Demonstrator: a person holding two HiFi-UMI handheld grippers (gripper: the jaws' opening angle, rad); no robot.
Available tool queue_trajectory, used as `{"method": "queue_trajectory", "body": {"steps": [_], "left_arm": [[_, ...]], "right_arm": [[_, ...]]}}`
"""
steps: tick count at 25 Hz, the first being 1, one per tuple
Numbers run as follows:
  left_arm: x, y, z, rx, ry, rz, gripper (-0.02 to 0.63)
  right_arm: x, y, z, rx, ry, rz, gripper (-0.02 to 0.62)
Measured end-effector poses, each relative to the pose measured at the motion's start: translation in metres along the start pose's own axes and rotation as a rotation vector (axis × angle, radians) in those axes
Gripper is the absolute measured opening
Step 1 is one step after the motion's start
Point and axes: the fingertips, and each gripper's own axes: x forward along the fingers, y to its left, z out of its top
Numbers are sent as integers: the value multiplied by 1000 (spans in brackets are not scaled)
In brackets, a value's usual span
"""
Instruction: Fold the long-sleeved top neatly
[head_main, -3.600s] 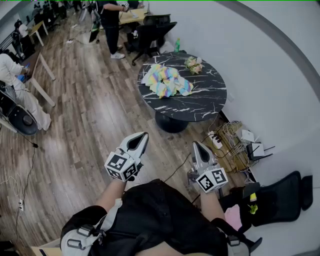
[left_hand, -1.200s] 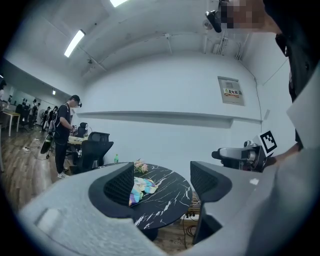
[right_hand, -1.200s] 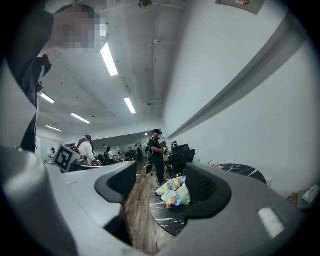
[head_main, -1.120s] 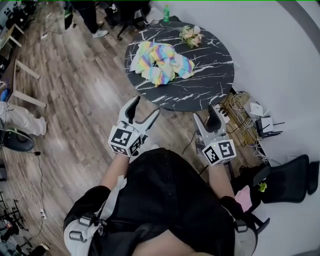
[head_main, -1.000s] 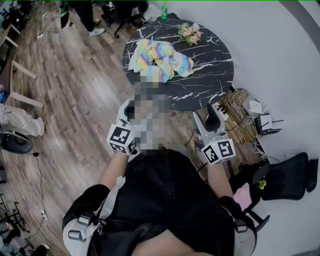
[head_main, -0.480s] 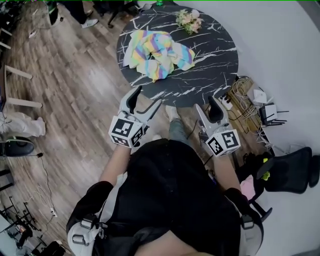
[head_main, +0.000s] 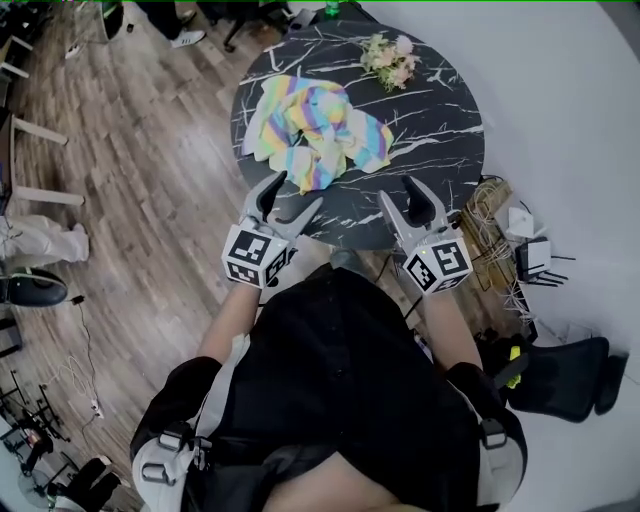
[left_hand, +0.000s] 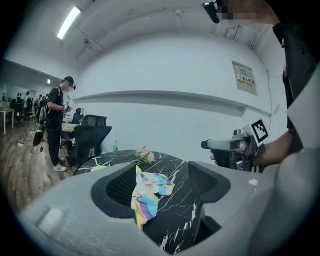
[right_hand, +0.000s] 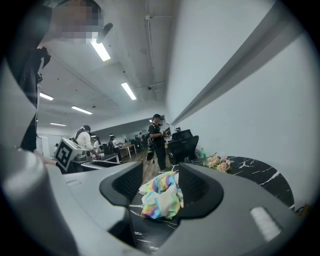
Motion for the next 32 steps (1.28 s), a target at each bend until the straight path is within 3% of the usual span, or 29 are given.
{"method": "queue_trajectory", "body": {"steps": [7, 13, 19, 25, 32], "left_arm": [[57, 10, -40, -12, 138, -20, 336], [91, 20, -64, -26, 203, -13, 336], [114, 31, -97, -31, 294, 4, 336], [126, 39, -124, -44, 346, 25, 336], [131, 44, -152, -60, 417, 60, 336]], "right_arm": [[42, -41, -36, 1, 126, 34, 210], [64, -70, -61, 26, 197, 50, 198], [92, -75, -109, -86, 345, 143, 192], [116, -79, -146, -96, 452, 201, 190], [128, -78, -189, -196, 578, 291, 192]]}}
